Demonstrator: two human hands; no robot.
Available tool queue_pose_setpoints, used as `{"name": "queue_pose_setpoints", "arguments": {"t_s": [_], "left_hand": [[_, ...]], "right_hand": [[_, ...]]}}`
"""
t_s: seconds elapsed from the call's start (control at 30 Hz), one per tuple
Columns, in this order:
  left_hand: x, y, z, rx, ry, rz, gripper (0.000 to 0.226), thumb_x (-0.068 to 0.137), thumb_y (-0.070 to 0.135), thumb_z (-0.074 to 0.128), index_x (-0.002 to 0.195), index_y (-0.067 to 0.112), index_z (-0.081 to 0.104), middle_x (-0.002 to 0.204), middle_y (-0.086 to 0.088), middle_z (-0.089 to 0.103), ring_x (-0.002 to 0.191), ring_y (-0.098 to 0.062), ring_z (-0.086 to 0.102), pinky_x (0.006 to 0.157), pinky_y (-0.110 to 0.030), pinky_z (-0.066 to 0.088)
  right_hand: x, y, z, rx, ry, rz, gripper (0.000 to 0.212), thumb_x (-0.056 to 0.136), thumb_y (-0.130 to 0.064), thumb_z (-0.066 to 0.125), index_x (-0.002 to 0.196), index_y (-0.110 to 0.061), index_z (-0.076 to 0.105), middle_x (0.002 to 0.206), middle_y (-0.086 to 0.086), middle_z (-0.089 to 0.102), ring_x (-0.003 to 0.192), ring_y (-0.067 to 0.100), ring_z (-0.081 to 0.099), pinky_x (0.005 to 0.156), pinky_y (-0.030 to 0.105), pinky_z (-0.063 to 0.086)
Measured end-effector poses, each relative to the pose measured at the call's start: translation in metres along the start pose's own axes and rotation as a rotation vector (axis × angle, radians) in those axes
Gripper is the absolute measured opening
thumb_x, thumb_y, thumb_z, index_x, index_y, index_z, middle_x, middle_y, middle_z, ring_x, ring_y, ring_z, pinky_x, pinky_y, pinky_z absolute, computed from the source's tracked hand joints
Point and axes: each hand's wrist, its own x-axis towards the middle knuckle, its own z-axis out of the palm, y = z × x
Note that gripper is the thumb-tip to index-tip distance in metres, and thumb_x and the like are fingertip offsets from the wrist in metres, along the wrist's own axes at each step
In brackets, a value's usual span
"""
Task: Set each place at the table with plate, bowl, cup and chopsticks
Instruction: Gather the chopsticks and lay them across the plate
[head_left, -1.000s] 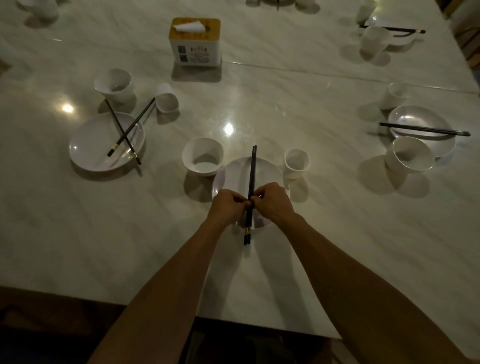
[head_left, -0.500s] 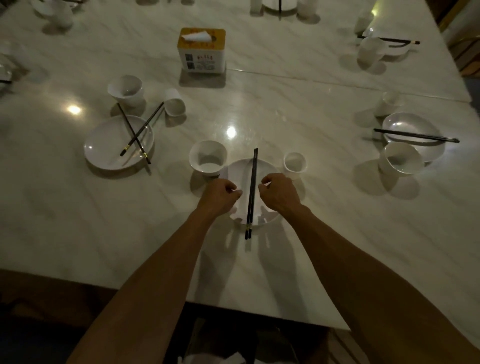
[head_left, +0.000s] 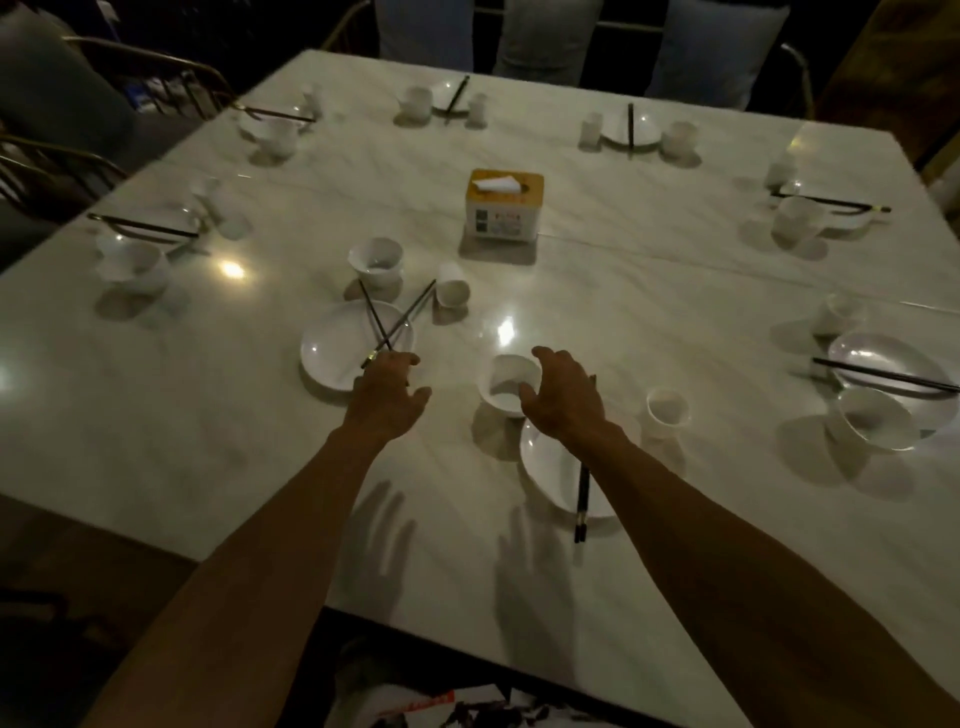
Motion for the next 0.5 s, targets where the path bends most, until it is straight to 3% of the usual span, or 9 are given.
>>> {"name": "queue_pose_setpoints", "arguments": {"t_s": [0.5], "left_hand": [[0.088,-0.149,-0.094,-0.019,-0.133,0.111,0.053,0.083,0.03,0.07,0.13,0.014,0.053,0.134,-0.009,0.051,0.123,-0.027,0.05,0.102,-0.042,0.041]], "right_hand": [[0.066,-0.145,0.102,0.002,0.004,0.175,0.057,0.094,-0.037,0.056,0.143,-0.016,0.038,0.14,0.012,0.045,0.128,0.029,0.044,0.102,0.042,0.043]]}}
